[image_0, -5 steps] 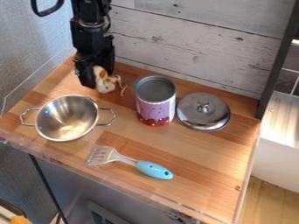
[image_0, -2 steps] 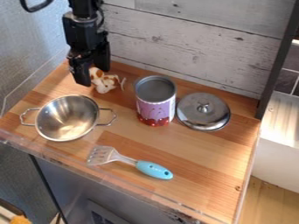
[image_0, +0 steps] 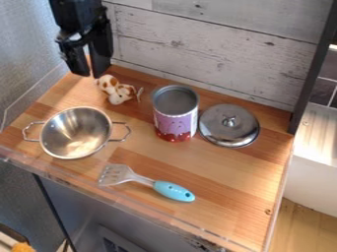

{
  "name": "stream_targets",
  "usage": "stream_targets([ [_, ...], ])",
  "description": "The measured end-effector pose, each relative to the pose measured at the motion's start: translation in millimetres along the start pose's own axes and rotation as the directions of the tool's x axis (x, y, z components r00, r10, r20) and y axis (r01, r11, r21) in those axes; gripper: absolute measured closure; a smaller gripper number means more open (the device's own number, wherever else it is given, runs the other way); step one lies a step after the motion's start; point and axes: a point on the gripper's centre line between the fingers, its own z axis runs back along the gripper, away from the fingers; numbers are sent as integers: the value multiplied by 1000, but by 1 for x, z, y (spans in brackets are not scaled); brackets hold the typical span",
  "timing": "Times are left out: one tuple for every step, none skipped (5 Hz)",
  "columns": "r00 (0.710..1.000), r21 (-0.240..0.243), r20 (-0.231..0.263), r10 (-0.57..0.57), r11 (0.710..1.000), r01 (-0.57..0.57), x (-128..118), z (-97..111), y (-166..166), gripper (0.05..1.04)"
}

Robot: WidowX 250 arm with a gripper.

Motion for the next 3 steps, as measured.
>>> stream_targets([
  [1000,-27,2,1,1000,-1,3,14,9,83],
  [1000,-29,1,2,1000,-2,3,15,9,83],
  [1000,-29,1,2,1000,-2,3,15,9,83],
])
